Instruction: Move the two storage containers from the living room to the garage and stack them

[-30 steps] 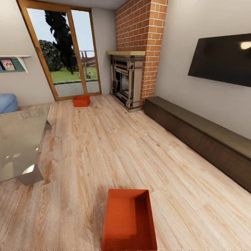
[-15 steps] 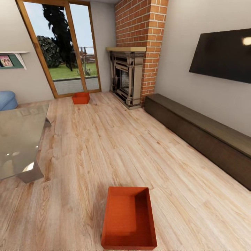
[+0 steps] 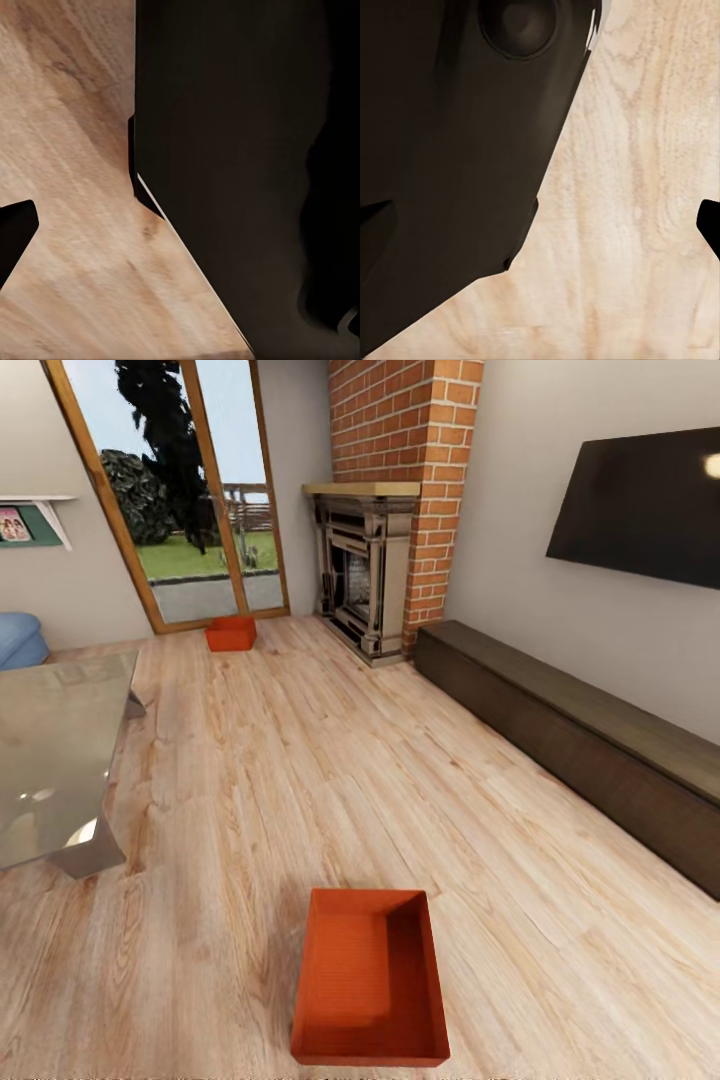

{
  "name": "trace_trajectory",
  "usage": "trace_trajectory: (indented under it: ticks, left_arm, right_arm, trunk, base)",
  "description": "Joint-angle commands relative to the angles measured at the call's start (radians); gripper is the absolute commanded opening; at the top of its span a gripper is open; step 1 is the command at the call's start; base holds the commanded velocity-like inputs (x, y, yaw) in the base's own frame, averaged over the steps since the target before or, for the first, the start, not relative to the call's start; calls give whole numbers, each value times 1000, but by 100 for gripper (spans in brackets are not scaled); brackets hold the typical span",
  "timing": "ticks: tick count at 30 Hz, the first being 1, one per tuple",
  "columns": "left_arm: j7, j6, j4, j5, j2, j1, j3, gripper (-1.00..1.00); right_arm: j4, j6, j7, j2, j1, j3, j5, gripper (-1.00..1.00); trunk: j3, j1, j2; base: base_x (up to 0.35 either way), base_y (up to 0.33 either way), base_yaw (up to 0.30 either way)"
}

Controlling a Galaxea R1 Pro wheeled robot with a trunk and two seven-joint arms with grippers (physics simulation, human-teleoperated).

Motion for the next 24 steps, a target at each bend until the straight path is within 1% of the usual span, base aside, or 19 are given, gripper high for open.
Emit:
trace_trajectory:
  ticks: [1, 19, 24]
  left_arm:
    - [0, -1, 0, 4, 0, 0, 5, 100]
    - [0, -1, 0, 4, 0, 0, 5, 100]
    - [0, -1, 0, 4, 0, 0, 5, 100]
  right_arm:
    - [3, -6, 3, 0, -1, 8, -10, 100]
    - [3, -6, 3, 0, -1, 8, -10, 100]
    - [3, -6, 3, 0, -1, 8, -10, 100]
  trunk:
    - [-2, 0, 0]
    - [-31, 0, 0]
    - [-33, 0, 0]
  base:
    - [0, 0, 0]
    - [0, 0, 0]
    - [0, 0, 0]
